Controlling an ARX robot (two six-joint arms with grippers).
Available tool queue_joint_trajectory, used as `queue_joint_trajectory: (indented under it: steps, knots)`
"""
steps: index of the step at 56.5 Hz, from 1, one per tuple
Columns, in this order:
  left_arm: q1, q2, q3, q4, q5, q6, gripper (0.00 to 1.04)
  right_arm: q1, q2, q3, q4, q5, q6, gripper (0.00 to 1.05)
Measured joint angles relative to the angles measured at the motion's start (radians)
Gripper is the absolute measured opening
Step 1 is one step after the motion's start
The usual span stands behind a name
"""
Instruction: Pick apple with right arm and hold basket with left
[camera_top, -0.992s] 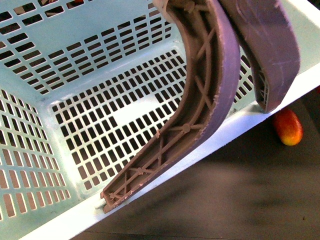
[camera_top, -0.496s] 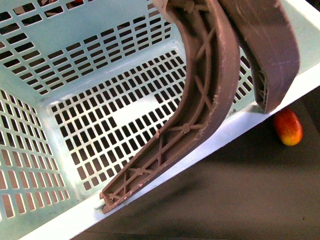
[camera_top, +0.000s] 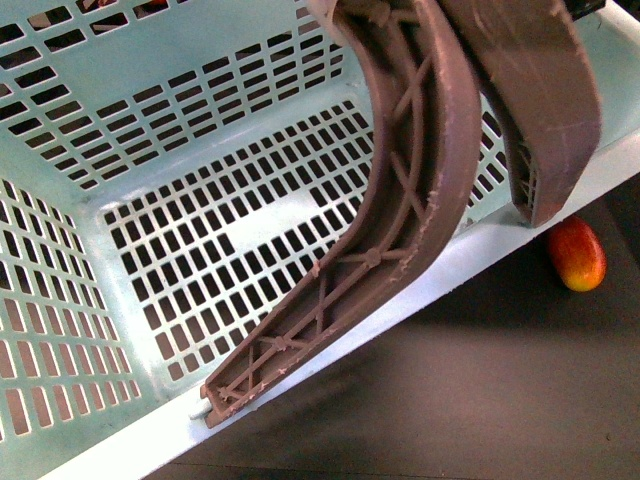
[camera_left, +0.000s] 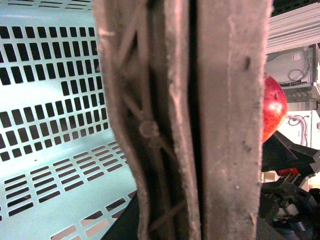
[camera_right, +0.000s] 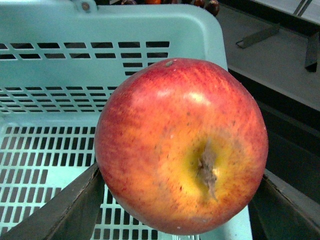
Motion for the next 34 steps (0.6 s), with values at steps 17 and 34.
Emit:
queue_joint_trajectory:
  steps: [17,34]
  knots:
    - [0.0,0.0,0.0,0.0,0.0,0.001,0.16,-0.018,-0.023,-0.021,0.024,0.086,0.052,0.96]
    - [0.002,0.004,0.0,-0.001,-0.01,0.005,0.16,-0.181,-0.184,-0.093,0.032,0.322,0.136,0.96]
